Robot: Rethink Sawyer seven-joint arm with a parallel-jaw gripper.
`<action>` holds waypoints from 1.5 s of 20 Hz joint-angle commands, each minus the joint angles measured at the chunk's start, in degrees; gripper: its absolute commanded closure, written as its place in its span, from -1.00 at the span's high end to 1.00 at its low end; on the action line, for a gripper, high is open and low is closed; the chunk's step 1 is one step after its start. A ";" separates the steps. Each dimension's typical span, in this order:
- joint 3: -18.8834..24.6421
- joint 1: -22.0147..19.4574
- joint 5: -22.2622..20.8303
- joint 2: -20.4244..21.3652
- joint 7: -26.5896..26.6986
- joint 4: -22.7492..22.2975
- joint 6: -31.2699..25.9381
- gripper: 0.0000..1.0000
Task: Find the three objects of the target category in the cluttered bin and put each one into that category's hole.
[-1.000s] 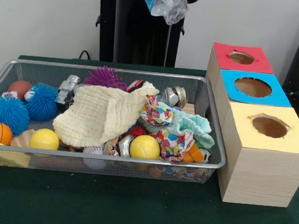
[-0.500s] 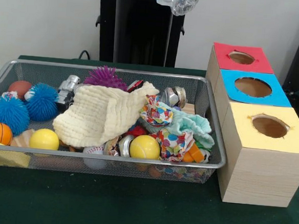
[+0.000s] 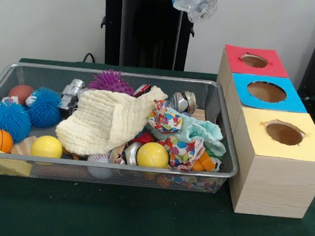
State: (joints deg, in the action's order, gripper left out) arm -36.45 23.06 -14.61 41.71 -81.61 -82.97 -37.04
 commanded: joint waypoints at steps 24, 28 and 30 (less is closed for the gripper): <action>10.20 3.35 -0.51 -10.35 3.67 11.53 -15.06 -1.00; 11.38 3.24 -1.77 -10.69 4.70 10.98 -14.26 -1.00; 11.93 3.36 -2.39 -11.37 4.13 10.32 -13.22 -1.00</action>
State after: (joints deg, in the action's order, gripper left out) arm -33.79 28.37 -13.00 33.16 -86.00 -71.94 -44.89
